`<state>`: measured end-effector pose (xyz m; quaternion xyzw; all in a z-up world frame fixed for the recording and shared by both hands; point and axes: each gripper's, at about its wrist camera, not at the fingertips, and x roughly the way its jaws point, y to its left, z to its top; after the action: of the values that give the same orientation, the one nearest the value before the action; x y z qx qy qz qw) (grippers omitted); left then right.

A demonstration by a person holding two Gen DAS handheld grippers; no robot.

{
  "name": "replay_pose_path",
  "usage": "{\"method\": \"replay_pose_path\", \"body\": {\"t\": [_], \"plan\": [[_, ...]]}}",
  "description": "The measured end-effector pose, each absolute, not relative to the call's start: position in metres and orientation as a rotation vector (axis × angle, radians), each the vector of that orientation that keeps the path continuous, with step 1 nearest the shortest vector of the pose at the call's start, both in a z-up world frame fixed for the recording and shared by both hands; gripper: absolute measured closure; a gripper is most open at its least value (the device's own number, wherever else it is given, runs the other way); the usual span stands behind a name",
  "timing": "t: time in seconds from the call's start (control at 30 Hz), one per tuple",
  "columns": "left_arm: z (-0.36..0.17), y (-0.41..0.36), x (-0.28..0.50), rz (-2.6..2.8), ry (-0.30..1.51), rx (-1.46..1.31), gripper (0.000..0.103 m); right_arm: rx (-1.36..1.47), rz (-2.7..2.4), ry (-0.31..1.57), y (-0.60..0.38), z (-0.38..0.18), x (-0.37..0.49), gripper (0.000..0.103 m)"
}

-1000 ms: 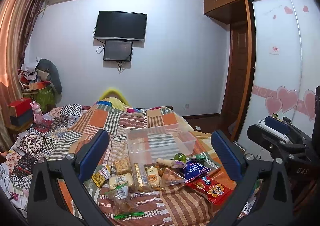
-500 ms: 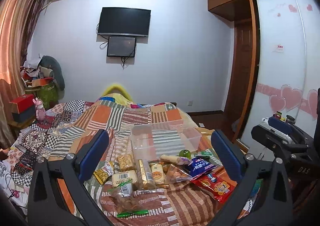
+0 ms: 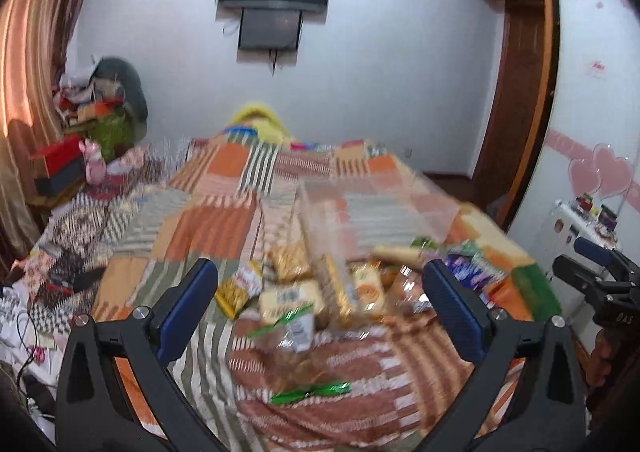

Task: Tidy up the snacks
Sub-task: 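Grasp the clear cracker bag with the left tool while the right tool grasps the red chip bag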

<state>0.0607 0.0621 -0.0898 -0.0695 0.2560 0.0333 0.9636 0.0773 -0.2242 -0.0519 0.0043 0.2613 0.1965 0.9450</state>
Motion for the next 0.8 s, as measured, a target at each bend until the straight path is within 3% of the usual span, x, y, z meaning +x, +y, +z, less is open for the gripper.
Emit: {"method": "replay_pose_path", "body": {"t": [0.27, 0.43, 0.63, 0.8], "plan": [[-0.151, 0.089, 0.091, 0.025, 0.750, -0.210, 0.000, 0.015, 0.414, 0.708, -0.226, -0.086, 0.095, 0.000], [-0.185, 0.091, 0.106, 0.006, 0.844, -0.224, 0.015, 0.057, 0.448, 0.803, -0.222, -0.103, 0.107, 0.000], [-0.216, 0.093, 0.118, -0.021, 0.931, -0.270, 0.023, 0.080, 0.475, 0.886, -0.220, -0.122, 0.121, 0.001], [-0.232, 0.090, 0.126, -0.056, 0.974, -0.300, 0.032, 0.073, 0.505, 0.956, -0.214, -0.134, 0.127, 0.014]]}}
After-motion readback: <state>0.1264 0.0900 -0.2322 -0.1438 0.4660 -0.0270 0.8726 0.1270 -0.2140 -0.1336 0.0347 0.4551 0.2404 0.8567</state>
